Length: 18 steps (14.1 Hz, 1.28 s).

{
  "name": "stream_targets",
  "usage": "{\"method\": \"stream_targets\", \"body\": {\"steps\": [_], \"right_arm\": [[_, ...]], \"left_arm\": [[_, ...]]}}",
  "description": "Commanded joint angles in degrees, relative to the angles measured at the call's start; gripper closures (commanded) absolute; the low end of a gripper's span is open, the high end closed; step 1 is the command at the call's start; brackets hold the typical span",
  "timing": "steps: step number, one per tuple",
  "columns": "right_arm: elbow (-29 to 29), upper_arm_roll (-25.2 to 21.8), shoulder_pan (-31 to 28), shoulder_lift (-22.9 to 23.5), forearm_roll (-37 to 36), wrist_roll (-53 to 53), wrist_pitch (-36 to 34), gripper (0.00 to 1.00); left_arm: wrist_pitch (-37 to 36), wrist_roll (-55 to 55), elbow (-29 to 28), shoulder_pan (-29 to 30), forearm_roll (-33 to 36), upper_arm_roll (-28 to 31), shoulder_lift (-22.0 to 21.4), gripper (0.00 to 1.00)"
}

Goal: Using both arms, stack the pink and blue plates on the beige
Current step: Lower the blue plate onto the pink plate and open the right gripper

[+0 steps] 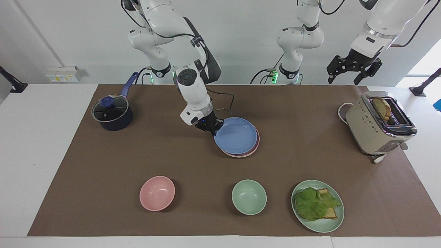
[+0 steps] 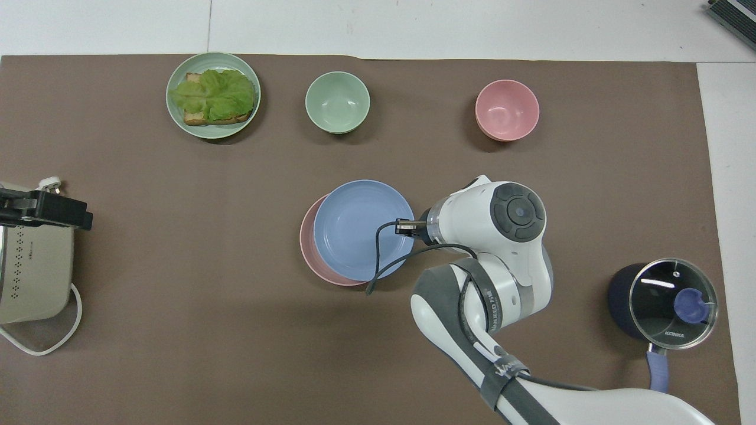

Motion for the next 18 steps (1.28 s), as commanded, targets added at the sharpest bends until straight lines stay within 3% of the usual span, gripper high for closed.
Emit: {"method": "stream_targets", "body": {"steps": [1,10,14,18], "right_arm": [[1.0,0.2,0.3,1.4,1.3,1.4,1.2,1.00],[1.0,1.1,0.4,2.0,4.5,2.2,2.0,0.98],[0.8,1.2,0.4,2.0,4.5,2.1,2.0,0.76],[1.5,1.2,0.3,2.0,4.4,1.7,2.0,0.22]], "left_arm": [[-0.5,0.5,-1.1,0.7,-0.3,-0.2,-1.2,0.00],[-0.5,0.6,-0.9,1.6,-1.8,0.2,-1.2,0.00],[-0.5,0.6,-0.9,1.7,-1.8,0.2,-1.2,0.00],[-0.6,0.6,-0.9,1.7,-1.7,0.2,-1.2,0.00]]}}
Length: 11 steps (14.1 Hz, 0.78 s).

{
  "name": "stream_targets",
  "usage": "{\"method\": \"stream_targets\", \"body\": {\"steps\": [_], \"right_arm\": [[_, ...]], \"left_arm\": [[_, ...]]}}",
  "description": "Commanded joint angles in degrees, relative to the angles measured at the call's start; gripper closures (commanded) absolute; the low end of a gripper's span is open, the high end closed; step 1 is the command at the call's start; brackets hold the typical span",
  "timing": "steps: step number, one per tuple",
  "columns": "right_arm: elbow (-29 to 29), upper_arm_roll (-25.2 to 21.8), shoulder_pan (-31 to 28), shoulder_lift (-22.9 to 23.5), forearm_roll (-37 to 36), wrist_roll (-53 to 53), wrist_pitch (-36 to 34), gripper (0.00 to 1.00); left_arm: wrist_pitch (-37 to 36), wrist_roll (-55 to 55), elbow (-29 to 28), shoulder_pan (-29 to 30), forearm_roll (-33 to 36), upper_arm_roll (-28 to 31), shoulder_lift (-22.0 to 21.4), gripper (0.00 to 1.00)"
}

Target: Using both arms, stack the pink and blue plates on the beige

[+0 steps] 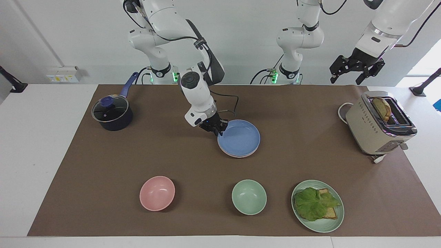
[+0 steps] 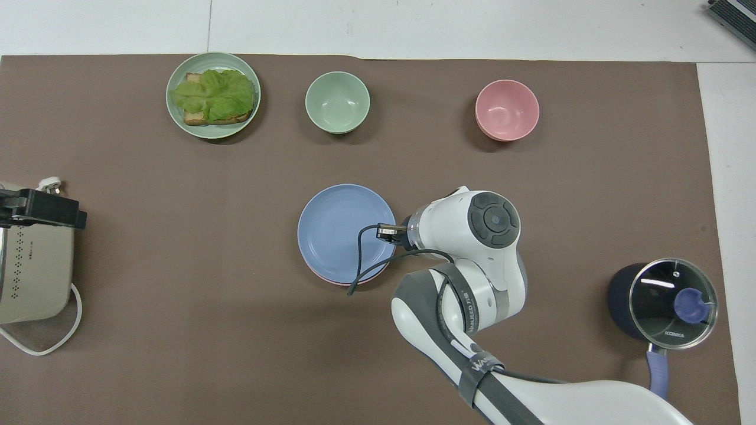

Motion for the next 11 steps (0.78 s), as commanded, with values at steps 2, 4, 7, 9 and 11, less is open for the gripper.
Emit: {"method": "stream_targets", "body": {"steps": [2,4,7,9,11], "right_arm": [[2.2,0.2,-0.6,0.4,0.3,0.5,0.7,0.00],[3.0,-0.1,-2.0,-1.3,0.2,0.5,-0.3,0.00],[3.0,-0.5,-6.7,-6.7,-5.0,0.6,-6.7,0.00],[3.0,-0.4,-10.6,-10.5,-10.8,0.5,-10.9,0.00],[3.1,-0.5,-13.7,-13.8,-14.0,0.5,-14.6,0.00]], "left_arm": [[-0.4,0.6,-0.9,0.9,-0.5,-0.4,-1.2,0.00],[-0.4,0.6,-0.9,0.8,-0.6,-0.4,-1.2,0.00],[-0.4,0.6,-0.9,0.9,-0.5,-0.4,-1.2,0.00],[-0.4,0.6,-0.9,0.9,-0.5,-0.4,-1.2,0.00],[-0.4,0.6,-0.9,0.8,-0.5,-0.4,-1.2,0.00]]}}
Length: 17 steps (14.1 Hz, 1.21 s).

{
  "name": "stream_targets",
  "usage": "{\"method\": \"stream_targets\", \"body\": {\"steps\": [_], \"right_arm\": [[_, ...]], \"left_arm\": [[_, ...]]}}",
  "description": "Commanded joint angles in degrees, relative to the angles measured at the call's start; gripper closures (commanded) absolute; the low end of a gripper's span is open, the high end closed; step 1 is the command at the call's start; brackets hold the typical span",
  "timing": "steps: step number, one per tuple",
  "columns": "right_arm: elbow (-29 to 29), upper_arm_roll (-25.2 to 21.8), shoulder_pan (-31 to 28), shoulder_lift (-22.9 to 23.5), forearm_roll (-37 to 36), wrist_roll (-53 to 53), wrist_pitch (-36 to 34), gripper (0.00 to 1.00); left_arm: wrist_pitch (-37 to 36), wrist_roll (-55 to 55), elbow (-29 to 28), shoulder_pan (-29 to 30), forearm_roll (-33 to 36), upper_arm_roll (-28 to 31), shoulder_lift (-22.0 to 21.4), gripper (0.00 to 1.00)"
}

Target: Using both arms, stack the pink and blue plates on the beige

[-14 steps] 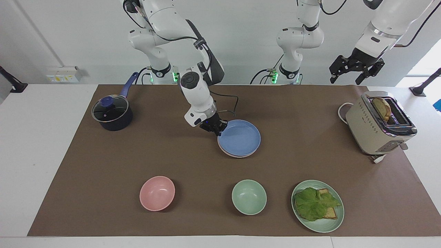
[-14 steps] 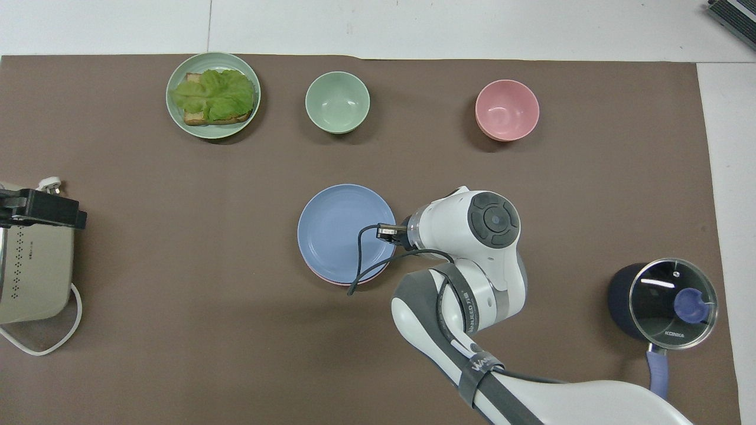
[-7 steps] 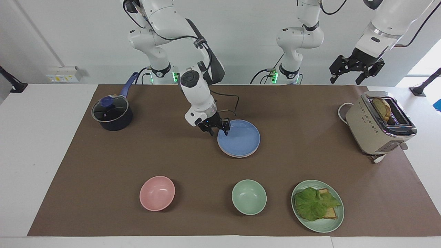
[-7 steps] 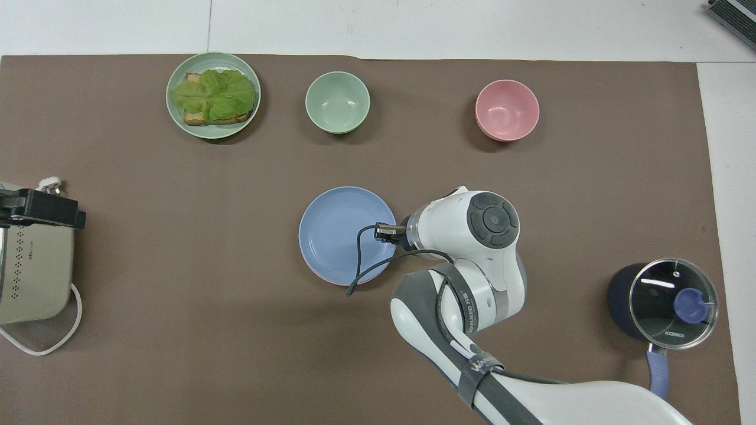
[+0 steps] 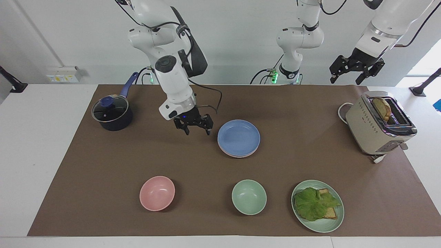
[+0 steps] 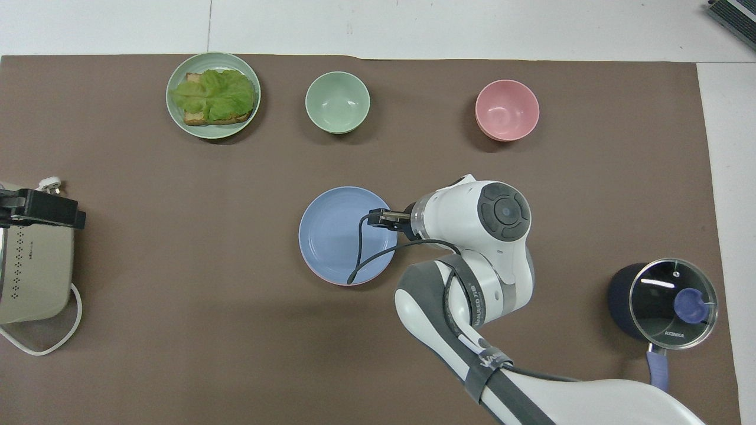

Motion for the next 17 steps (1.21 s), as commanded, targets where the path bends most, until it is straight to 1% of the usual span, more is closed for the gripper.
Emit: {"method": "stream_targets", "body": {"steps": [1,2,4,6,7,11,13,14,15,17], "right_arm": [[-0.9,0.5,-4.9,-5.6,-4.8,0.1,-4.9,0.00],[-0.6,0.6,-7.2,-7.5,-5.6,-0.9,-6.8,0.00],[2.8,0.5,-10.8,-10.0,-5.5,-4.2,-15.1,0.00],[8.7,0.5,-12.8,-10.0,-5.7,-6.2,-24.0,0.00],[10.7,0.5,-13.3,-10.0,-5.8,-7.1,-27.4,0.00],[17.4,0.5,-15.7,-9.1,-5.9,-11.6,-34.6,0.00],[23.6,0.7,-16.3,-6.1,-8.0,-13.9,-40.5,0.00],[25.6,0.8,-16.2,-4.9,-9.4,-15.4,-42.6,0.00],[26.4,0.8,-16.0,-4.6,-10.1,-16.5,-43.2,0.00],[26.1,0.8,-15.6,-4.6,-9.8,-16.3,-42.5,0.00]], "left_arm": [[-0.4,0.6,-0.9,0.9,-0.5,-0.4,-1.2,0.00],[-0.4,0.6,-0.9,0.8,-0.5,-0.4,-1.2,0.00],[-0.4,0.6,-0.9,0.8,-0.6,-0.4,-1.2,0.00],[-0.4,0.6,-0.9,0.9,-0.5,-0.4,-1.2,0.00],[-0.4,0.6,-0.9,0.9,-0.5,-0.4,-1.2,0.00],[-0.5,0.6,-0.9,0.9,-0.6,-0.4,-1.2,0.00],[-0.4,0.6,-0.9,0.8,-0.5,-0.4,-1.2,0.00],[-0.4,0.6,-0.9,0.8,-0.5,-0.4,-1.2,0.00],[-0.4,0.6,-0.9,0.9,-0.5,-0.4,-1.2,0.00],[-0.4,0.6,-0.9,0.9,-0.5,-0.4,-1.2,0.00]]}}
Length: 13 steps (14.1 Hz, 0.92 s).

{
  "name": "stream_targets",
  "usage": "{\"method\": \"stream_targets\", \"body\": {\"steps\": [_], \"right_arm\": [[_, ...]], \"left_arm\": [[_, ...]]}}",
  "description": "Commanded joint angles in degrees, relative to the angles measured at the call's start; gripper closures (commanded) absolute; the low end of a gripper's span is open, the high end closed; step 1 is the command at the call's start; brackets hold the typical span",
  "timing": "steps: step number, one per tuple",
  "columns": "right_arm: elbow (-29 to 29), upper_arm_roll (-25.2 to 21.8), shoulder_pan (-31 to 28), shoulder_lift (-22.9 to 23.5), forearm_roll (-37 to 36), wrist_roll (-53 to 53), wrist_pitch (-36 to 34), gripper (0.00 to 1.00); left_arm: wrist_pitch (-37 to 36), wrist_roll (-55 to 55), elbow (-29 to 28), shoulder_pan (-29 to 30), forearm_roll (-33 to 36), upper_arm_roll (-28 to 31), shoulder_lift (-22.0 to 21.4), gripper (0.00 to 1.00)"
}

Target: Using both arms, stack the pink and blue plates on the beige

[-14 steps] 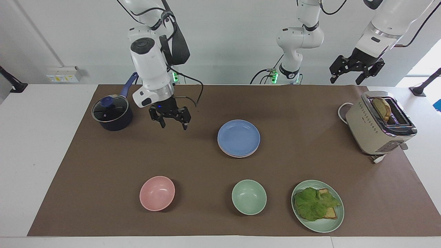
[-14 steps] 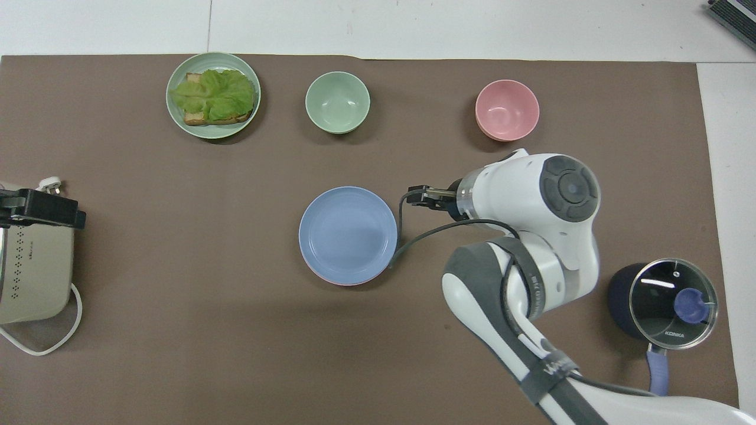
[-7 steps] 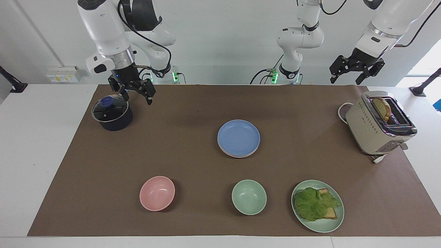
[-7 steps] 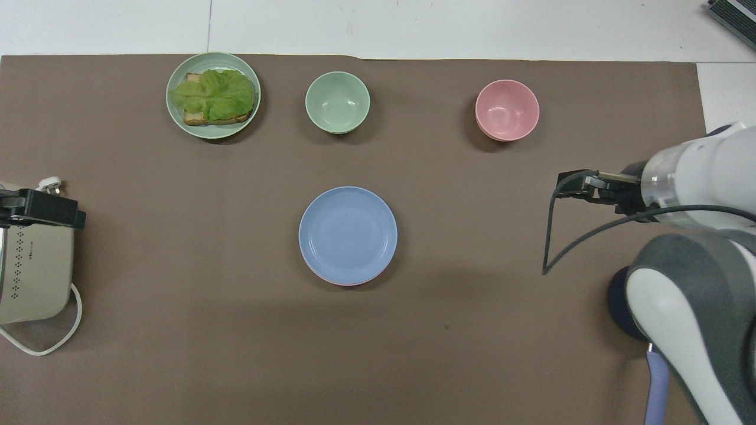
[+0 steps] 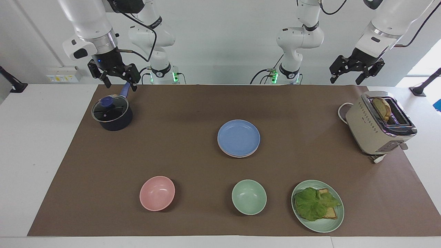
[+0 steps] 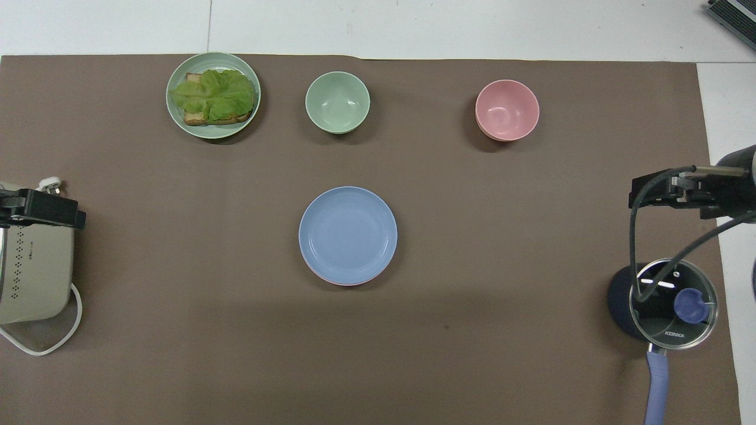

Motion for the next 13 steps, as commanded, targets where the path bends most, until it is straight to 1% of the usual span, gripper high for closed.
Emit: {"method": "stream_targets", "body": {"steps": [1,4,10,13], "right_arm": [[2.0,1.0,-0.5,1.6,-1.1,-1.1,-0.7,0.00],[0.2,1.0,-0.6,0.6,-0.7,-0.9,-0.7,0.00],[-0.1,1.0,-0.6,0.5,-0.2,-1.5,0.8,0.00],[-0.1,1.0,-0.5,0.5,-0.2,-1.0,0.9,0.00]], "left_arm": [[-0.4,0.6,-0.9,0.9,-0.5,-0.4,-1.2,0.00],[-0.4,0.6,-0.9,0.9,-0.5,-0.4,-1.2,0.00],[-0.4,0.7,-1.0,0.9,-0.6,-0.4,-1.2,0.00],[2.7,0.7,-0.8,0.6,-0.3,-0.4,-0.8,0.00]]}}
